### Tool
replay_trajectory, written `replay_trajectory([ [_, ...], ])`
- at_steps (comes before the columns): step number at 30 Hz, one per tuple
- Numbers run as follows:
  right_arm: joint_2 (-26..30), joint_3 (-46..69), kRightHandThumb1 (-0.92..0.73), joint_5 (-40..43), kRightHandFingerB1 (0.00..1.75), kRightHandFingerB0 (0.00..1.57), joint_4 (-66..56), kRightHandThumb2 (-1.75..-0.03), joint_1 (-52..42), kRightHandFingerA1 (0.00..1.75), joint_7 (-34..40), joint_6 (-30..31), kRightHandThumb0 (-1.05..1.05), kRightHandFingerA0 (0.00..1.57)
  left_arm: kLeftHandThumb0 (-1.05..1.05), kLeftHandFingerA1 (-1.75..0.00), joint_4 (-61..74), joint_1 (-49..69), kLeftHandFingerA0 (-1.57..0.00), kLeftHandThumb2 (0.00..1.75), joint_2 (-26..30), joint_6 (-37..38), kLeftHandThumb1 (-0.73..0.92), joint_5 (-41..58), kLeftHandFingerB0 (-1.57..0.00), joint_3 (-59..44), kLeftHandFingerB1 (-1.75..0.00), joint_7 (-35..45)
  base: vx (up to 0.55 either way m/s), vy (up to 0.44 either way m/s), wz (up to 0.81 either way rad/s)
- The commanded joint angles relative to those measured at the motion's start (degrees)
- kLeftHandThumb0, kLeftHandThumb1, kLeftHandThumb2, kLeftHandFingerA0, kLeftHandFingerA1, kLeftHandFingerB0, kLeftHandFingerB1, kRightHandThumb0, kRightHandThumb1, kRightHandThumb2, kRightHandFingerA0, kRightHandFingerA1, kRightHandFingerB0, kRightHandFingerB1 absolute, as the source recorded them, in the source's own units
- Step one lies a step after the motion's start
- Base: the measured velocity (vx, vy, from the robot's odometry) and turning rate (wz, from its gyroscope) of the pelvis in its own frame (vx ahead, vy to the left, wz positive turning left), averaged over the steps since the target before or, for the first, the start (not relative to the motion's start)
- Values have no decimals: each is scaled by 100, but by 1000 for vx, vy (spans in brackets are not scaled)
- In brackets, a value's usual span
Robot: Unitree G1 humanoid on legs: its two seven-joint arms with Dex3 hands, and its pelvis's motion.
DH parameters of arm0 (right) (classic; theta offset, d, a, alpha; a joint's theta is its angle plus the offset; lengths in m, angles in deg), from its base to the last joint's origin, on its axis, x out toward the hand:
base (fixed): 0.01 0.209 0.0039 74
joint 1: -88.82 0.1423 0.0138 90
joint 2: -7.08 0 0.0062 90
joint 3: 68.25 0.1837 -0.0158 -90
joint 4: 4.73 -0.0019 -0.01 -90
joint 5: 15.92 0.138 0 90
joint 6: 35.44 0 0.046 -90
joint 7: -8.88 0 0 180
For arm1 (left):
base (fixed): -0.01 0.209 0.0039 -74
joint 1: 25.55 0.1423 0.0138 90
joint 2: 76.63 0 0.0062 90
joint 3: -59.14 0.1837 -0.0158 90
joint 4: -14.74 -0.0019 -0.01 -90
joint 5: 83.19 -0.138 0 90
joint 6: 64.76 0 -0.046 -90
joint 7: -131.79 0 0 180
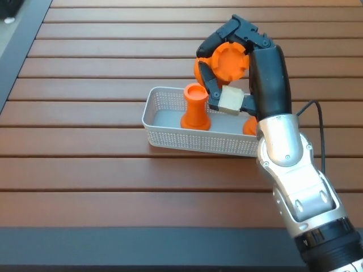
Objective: Using the right hand to place 3 different shape and weight chess pieces into a small container
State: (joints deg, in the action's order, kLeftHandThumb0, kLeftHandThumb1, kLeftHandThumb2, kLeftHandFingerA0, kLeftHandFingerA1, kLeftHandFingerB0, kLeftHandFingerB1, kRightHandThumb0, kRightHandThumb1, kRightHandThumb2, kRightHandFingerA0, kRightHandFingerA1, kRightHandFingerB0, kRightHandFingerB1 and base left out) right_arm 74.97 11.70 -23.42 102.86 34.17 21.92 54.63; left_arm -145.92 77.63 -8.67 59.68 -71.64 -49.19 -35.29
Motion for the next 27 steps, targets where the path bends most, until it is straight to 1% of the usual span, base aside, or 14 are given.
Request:
replay_trajectory([
  [1, 161, 115, -51, -41, 160, 74, 449, -123, 257, 175, -281, 103, -17, 87, -13, -124, 12, 98, -156, 167, 101, -205, 9, 35, -146, -34, -119, -6, 0, 0, 0],
  [4, 213, 138, -50, -13, 159, 74, 718, -125, 302, 175, -415, 124, -17, 87, -12, -124, -2, 91, -156, 166, 96, -271, 8, 142, -146, -121, -119, 121, 0, 0, 0],
  [6, 207, 153, -50, 49, 159, 74, 882, -125, 352, 175, -535, 135, -17, 90, -15, -121, -26, 92, -156, 164, 139, -210, 8, -6, -146, -29, -117, -5, 0, 0, 0],
  [7, 200, 133, -48, 36, 161, 74, 1049, -128, 430, 175, -579, 132, -13, 84, -6, -132, -31, 98, -144, 123, 131, -161, 45, -14, -146, -26, -131, 3, 0, 0, 0],
  [11, 215, 95, -47, -77, 164, 72, 1558, -128, 651, 175, -606, 20, -12, 80, -7, -133, -41, 122, -147, 121, 98, -36, 41, -88, -147, 56, -132, -53, 0, 0, 0],
  [12, 213, 93, -47, -89, 164, 72, 1617, -128, 676, 175, -602, 4, -12, 80, -7, -133, -38, 122, -147, 121, 100, -31, 41, -98, -147, 68, -132, -63, 0, 0, 0],
  [13, 233, 60, -50, -172, 164, 73, 1886, -123, 763, 175, -558, -48, -14, 83, -6, -133, -22, 127, -146, 122, 93, -68, 43, -30, -146, 35, -132, -8, 0, 0, 0],
  [18, 266, 93, -47, -202, 164, 72, 2248, -126, 855, 175, -530, -158, -15, 81, -7, -133, 5, 106, -146, 122, 82, -232, 44, 53, -146, -5, -131, -23, 0, 0, 0],
  [19, 283, 108, -50, -210, 164, 70, 2375, -120, 876, 175, -513, -184, -15, 80, -16, -127, 11, 102, -154, 160, 86, -260, 6, 69, -148, -15, -124, -12, 0, 0, 0],
  [20, 287, 112, -50, -223, 164, 70, 2460, -120, 900, 175, -494, -207, -15, 80, -16, -127, 9, 109, -154, 160, 95, -216, 6, 62, -148, -12, -124, 24, 0, 0, 0],
  [21, 286, 113, -49, -235, 163, 69, 2533, -124, 926, 175, -476, -226, -14, 79, -15, -132, 15, 121, -157, 162, 88, -194, 6, 39, -151, -3, -128, -27, 0, 0, 0],
  [24, 327, 91, -49, -311, 164, 69, 2636, -123, 948, 175, -424, -292, -13, 80, -15, -133, 21, 152, -157, 165, 53, -149, 4, 8, -153, 22, -126, -44, 0, 0, 0],
  [25, 323, 84, -58, -325, 160, 68, 2661, -110, 981, 174, -424, -226, -18, 78, -22, -132, 13, 148, -157, 162, 55, -157, 3, 15, -153, 19, -125, -25, 0, 0, 0],
  [27, 307, 83, -58, -341, 160, 68, 2717, -110, 1040, 174, -429, -134, -18, 78, -22, -132, 2, 141, -157, 162, 62, -174, 3, 24, -153, 13, -125, -9, 0, 0, 0],
])
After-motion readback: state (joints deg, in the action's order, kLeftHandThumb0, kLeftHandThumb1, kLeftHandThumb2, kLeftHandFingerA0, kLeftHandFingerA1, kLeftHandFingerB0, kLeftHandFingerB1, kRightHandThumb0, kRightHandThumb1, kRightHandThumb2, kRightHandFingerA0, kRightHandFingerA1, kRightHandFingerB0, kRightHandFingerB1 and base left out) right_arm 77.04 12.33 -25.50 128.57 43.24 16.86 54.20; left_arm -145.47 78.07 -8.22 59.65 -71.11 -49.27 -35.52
